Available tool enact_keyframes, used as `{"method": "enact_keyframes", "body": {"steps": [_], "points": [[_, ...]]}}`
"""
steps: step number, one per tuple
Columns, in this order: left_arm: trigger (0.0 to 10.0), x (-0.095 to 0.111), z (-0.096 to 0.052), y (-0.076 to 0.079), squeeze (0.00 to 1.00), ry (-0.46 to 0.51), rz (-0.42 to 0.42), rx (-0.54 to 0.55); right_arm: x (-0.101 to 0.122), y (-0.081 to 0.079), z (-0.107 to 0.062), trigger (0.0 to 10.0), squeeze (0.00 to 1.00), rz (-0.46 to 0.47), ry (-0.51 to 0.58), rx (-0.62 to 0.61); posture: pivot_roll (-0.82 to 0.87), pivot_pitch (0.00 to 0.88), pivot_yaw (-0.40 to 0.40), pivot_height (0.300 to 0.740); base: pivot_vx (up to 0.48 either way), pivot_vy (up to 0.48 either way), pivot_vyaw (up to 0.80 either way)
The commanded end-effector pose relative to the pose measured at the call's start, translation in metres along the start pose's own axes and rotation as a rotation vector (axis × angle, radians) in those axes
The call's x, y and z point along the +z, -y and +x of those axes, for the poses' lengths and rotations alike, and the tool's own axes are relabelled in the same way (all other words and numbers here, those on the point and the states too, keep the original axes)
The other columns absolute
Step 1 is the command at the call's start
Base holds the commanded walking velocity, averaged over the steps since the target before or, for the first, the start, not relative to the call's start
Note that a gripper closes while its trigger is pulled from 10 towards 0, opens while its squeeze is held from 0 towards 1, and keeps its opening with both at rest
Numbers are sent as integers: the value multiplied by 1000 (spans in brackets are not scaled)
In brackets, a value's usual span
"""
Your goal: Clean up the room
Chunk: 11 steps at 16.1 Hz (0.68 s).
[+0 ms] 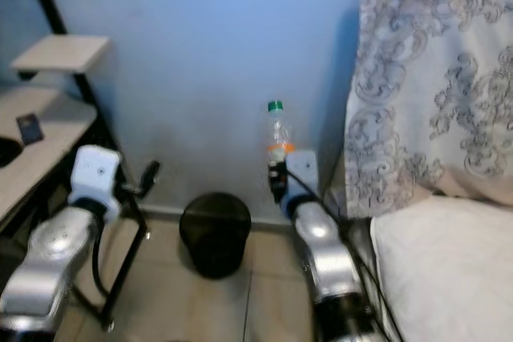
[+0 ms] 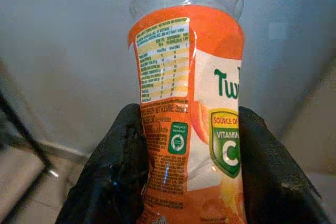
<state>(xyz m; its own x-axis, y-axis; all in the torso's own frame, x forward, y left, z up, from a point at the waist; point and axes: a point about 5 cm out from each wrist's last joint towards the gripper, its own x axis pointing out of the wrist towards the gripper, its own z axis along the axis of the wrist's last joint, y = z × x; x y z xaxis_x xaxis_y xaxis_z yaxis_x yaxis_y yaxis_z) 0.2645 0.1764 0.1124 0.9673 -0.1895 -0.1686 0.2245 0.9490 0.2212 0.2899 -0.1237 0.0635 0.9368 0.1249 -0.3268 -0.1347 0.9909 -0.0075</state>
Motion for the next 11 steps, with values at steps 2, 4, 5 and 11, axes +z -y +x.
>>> {"method": "enact_keyframes", "body": {"steps": [2,4,5,11], "points": [[10000,2,0,-4,0,1,27,0,-4,0,2,10000,0,-5,-33,12,137,0,0,740,360,0,0],[10000,2,0,-4,0,1,28,-1,-5,0,2,10000,0,-15,-35,18,139,0,5,740,360,0,0],[10000,2,1,-5,0,0,29,-2,-6,0,3,10000,0,-17,-38,19,139,0,8,740,356,0,0],[10000,1,1,-5,0,-10,58,-26,-8,-6,6,10000,0,-62,-57,78,137,0,26,740,357,0,267]]}}
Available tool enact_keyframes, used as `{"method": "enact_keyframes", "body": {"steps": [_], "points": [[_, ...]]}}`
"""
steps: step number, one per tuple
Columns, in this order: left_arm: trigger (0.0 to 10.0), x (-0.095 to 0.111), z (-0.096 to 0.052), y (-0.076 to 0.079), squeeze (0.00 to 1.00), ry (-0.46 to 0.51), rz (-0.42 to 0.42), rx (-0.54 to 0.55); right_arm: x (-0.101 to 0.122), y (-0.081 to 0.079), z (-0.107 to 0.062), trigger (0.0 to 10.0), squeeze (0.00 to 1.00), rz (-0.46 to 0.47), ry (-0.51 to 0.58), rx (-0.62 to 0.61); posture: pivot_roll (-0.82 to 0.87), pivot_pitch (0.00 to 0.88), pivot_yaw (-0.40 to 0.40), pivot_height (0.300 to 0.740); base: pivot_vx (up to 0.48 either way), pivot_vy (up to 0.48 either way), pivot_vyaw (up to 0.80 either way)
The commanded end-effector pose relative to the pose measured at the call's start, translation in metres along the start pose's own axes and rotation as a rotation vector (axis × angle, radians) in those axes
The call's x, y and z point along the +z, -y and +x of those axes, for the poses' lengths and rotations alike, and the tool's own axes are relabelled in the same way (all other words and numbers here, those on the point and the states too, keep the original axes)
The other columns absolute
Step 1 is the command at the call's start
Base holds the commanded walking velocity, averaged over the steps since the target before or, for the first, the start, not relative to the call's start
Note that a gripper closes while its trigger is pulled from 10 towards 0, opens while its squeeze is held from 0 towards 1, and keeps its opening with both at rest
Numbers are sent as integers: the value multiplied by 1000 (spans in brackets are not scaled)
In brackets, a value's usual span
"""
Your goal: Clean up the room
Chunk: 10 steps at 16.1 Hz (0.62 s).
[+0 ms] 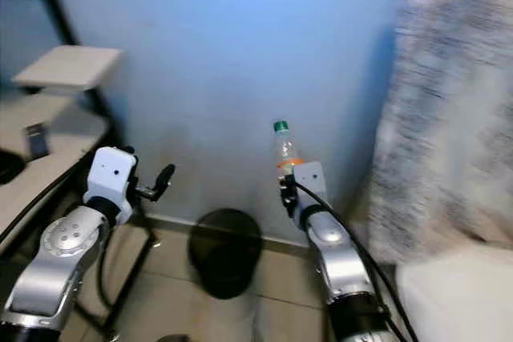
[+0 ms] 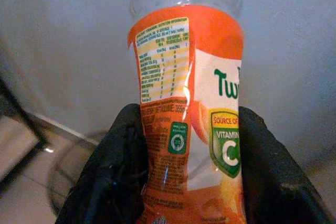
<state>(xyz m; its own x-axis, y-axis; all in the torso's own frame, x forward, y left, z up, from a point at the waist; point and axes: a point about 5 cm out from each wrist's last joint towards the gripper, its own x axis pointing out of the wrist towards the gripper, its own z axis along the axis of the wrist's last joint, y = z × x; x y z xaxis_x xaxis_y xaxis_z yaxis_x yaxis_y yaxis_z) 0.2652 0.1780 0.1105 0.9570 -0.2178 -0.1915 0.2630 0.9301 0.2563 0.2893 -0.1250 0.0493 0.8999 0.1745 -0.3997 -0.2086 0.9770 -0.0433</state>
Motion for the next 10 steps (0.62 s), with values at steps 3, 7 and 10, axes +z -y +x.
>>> {"method": "enact_keyframes", "body": {"steps": [3,7,10], "points": [[10000,1,0,-4,0,-2,30,-12,5,-3,5,10000,0,-26,-1,21,136,0,28,740,345,0,0],[10000,0,0,-2,0,-13,57,-70,3,-5,8,10000,0,-108,-39,90,131,0,29,740,340,0,0],[10000,1,1,-2,0,-20,77,-136,-11,-14,12,10000,0,-287,-118,244,128,0,26,740,328,0,0]]}}
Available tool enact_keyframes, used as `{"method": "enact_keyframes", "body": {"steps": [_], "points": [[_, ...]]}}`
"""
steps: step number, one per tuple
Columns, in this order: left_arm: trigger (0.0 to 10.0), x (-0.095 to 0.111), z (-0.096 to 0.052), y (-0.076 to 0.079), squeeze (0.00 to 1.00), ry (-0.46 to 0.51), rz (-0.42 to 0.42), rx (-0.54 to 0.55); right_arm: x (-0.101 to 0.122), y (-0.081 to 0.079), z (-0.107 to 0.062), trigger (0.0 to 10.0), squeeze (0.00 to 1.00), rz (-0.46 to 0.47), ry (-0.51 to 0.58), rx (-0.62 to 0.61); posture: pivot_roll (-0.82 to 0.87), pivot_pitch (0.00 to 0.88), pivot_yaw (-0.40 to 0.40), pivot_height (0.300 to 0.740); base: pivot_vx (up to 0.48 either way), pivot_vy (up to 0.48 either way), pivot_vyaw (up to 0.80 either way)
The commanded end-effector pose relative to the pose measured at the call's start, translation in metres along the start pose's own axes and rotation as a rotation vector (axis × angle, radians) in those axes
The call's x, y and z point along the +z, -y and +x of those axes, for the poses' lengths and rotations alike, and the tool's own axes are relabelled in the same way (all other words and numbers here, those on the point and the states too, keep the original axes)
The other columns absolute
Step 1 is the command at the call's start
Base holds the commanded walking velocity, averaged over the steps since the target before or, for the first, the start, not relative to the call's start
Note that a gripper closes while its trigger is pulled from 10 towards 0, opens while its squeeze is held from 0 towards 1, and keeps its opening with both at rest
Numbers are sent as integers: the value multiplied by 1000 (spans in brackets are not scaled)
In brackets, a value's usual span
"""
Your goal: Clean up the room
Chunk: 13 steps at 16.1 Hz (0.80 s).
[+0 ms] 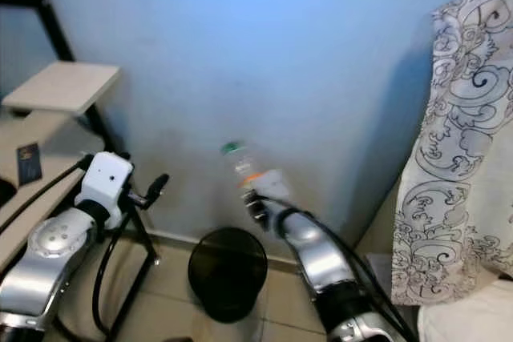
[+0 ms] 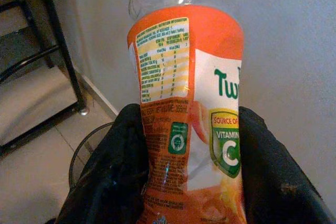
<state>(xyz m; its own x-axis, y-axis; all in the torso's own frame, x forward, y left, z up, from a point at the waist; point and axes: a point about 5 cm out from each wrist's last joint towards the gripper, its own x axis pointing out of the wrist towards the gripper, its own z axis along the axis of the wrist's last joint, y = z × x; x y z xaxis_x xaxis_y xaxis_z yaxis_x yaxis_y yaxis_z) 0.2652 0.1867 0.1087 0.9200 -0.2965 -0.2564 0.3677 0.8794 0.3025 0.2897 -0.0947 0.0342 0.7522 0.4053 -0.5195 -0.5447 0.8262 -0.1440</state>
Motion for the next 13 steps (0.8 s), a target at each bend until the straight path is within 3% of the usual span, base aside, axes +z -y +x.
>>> {"method": "enact_keyframes", "body": {"steps": [1,3,5,7,11,12,13], "points": [[10000,4,1,11,0,15,20,-119,-9,16,-1,10000,0,-52,-45,-24,127,0,25,740,0,0,0],[10000,1,-3,21,0,-5,47,-310,-12,13,7,10000,0,-104,-93,30,128,0,20,740,0,0,0],[10000,-2,-7,24,0,-25,88,-410,-12,9,12,10000,0,-109,-114,73,127,0,16,740,0,0,0],[10000,-10,-20,23,0,-109,138,-572,-4,2,23,10000,0,-128,-122,84,134,0,9,740,0,0,0],[10000,-14,-28,16,0,-164,171,-634,13,-9,33,10000,0,-149,-97,99,146,0,-4,740,0,0,0],[10000,-15,-28,15,0,-165,175,-634,16,-13,34,10000,788,-137,-86,111,146,0,-4,740,0,0,0],[10000,-14,-28,15,0,-165,174,-636,18,-15,36,10000,1000,-126,-80,121,151,0,-8,740,0,0,0]]}}
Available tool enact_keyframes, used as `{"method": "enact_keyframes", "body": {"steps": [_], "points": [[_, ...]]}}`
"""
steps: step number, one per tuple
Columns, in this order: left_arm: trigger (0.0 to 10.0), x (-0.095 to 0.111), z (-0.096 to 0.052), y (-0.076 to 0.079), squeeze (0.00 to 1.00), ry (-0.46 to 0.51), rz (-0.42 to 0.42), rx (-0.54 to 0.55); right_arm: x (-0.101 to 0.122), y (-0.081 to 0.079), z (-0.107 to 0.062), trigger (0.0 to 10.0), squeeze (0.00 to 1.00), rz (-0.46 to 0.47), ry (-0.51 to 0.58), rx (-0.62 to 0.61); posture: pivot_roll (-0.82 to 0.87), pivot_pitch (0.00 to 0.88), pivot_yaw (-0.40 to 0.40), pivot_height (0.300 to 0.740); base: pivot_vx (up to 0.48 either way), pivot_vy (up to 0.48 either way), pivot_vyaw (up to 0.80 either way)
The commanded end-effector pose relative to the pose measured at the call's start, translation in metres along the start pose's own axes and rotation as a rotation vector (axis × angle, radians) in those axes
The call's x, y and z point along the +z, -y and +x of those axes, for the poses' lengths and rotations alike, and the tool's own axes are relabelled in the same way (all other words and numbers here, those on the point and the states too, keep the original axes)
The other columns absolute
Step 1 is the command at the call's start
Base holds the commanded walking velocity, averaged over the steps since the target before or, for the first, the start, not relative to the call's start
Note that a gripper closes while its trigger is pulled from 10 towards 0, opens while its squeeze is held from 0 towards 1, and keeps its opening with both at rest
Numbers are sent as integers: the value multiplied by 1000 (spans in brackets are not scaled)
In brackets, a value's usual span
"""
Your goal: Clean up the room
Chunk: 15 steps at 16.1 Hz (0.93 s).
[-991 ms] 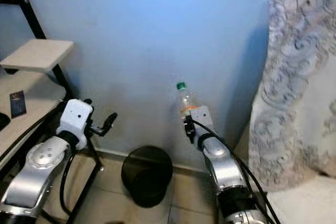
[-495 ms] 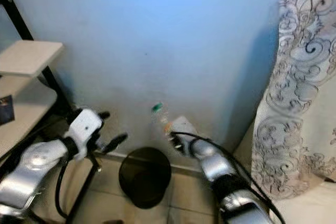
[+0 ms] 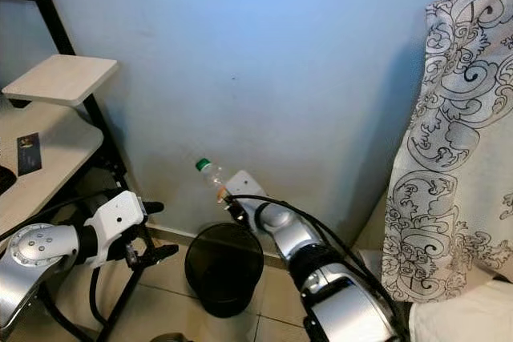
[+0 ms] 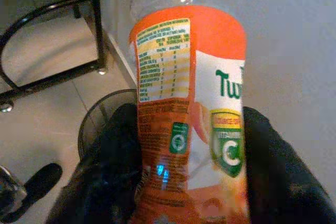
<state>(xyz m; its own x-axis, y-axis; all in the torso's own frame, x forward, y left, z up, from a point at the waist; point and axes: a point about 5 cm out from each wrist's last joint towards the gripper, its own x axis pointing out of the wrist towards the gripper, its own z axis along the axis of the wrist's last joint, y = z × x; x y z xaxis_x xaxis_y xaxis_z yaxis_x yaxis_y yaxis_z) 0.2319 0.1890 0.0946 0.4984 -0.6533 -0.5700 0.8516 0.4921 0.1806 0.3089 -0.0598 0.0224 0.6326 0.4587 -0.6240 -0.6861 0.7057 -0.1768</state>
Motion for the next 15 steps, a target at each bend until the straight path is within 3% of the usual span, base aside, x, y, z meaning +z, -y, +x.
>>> {"method": "enact_keyframes", "body": {"steps": [1,10,12,14,15], "points": [[10000,4,-1,1,0,7,14,-16,8,3,1,10000,1000,10,31,1,152,0,-8,740,0,0,0],[10000,3,0,3,0,-6,2,-56,2,-7,1,10000,1000,105,93,96,151,0,-4,740,0,0,0],[10000,3,0,3,0,7,4,-35,1,2,-4,10000,1000,172,143,51,152,0,-9,740,0,0,0],[10000,5,1,3,0,49,-34,40,-1,23,-17,10000,992,240,244,-84,153,0,-17,740,0,0,0],[10000,8,4,4,0,67,-55,64,-1,31,-24,10000,286,293,282,-143,152,0,-19,740,0,0,0]]}}
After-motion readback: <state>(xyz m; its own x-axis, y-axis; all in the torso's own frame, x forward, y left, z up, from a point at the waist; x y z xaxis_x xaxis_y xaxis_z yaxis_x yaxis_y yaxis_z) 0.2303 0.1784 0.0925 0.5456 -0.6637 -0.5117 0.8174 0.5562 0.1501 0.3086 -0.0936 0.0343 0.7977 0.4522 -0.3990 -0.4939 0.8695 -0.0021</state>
